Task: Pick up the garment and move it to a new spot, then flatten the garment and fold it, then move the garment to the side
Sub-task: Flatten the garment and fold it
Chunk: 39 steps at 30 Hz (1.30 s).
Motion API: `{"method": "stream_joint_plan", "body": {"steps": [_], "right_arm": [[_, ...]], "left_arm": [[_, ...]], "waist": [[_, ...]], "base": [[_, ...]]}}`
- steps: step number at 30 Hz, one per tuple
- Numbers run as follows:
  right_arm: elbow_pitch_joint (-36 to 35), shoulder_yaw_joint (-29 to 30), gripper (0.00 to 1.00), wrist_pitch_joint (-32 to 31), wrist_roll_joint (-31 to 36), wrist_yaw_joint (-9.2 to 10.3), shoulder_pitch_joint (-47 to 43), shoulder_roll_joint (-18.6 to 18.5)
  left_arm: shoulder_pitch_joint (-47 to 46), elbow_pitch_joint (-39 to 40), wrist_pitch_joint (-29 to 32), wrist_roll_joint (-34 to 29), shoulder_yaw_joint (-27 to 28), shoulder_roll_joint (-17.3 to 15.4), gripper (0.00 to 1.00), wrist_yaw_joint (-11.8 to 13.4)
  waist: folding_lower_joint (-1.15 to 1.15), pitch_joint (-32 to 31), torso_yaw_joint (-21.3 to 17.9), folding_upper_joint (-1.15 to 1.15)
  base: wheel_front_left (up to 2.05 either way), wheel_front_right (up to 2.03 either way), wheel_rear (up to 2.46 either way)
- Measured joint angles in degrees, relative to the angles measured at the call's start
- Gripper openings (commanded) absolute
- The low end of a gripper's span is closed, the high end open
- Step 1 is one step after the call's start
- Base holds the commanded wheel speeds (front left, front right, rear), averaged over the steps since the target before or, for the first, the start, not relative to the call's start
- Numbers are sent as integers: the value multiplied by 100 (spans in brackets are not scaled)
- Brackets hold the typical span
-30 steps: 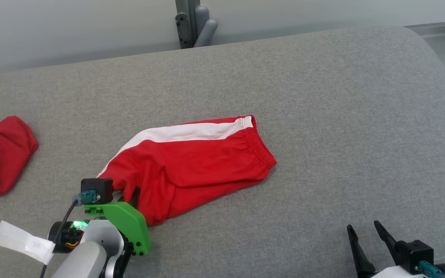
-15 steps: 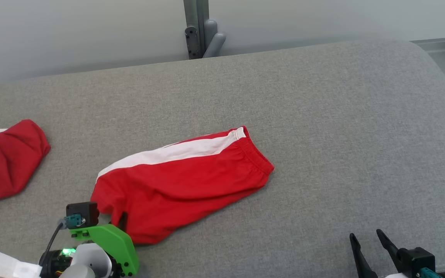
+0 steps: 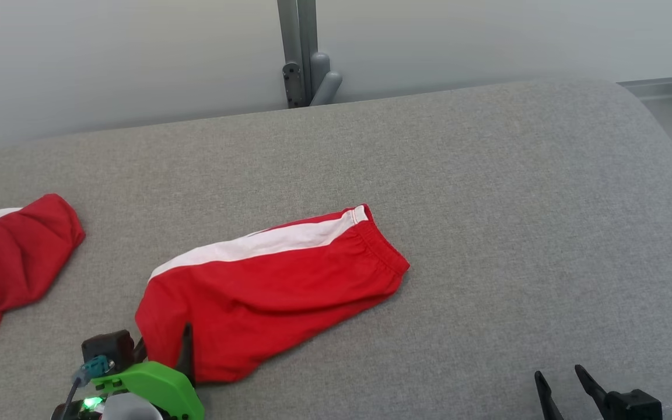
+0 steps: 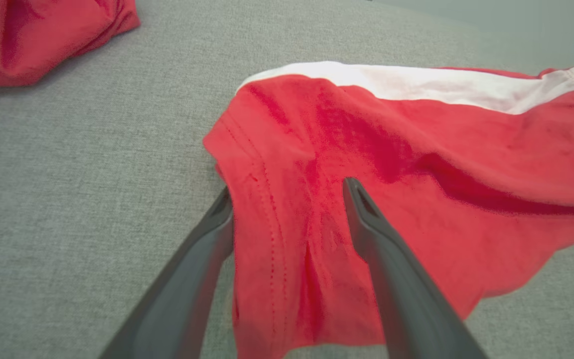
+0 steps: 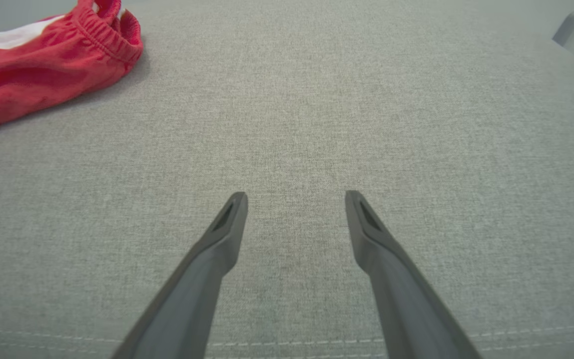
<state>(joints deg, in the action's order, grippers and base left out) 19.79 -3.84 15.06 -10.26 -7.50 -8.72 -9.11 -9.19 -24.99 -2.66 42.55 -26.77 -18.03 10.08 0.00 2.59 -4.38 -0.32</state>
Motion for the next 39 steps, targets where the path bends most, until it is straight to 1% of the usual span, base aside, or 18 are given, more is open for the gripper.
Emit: {"method": "stream_joint_plan", "body": {"steps": [3,8,13,16,20,28,34,39], "right_arm": [[-29,45,100,0,36,0,-82,-48],[-259,210,100,0,131,0,-205,-47],[-590,490,100,0,311,0,-293,22],[-812,646,100,0,402,0,-335,118],[-1045,825,100,0,504,0,-395,189],[-1299,1056,100,0,664,0,-420,311],[-1346,1134,100,0,717,0,-453,348],[-1368,1118,100,0,744,0,-453,392]], "left_arm": [[137,53,-493,-102,70,-5,100,60],[401,145,-1018,-400,38,-66,100,80],[647,296,-1212,-846,71,-82,100,71],[832,726,-1236,-1285,345,-1,100,-13],[1329,1152,-1245,-1871,777,186,100,-188],[1914,1734,-1246,-2787,1631,656,100,-756],[2047,1801,-1246,-3177,2007,940,100,-1213],[2050,1736,-1246,-3325,2234,1099,100,-1454]], "waist": [[0,-106,1,0],[0,-251,63,0],[0,-344,200,0],[0,-399,301,0],[0,-453,446,0],[0,-529,673,0],[0,-571,725,0],[0,-586,703,0]], "base": [[0,0,0],[0,0,0],[0,0,0],[0,0,0],[0,0,0],[0,0,0],[0,0,0],[0,0,0]]}}
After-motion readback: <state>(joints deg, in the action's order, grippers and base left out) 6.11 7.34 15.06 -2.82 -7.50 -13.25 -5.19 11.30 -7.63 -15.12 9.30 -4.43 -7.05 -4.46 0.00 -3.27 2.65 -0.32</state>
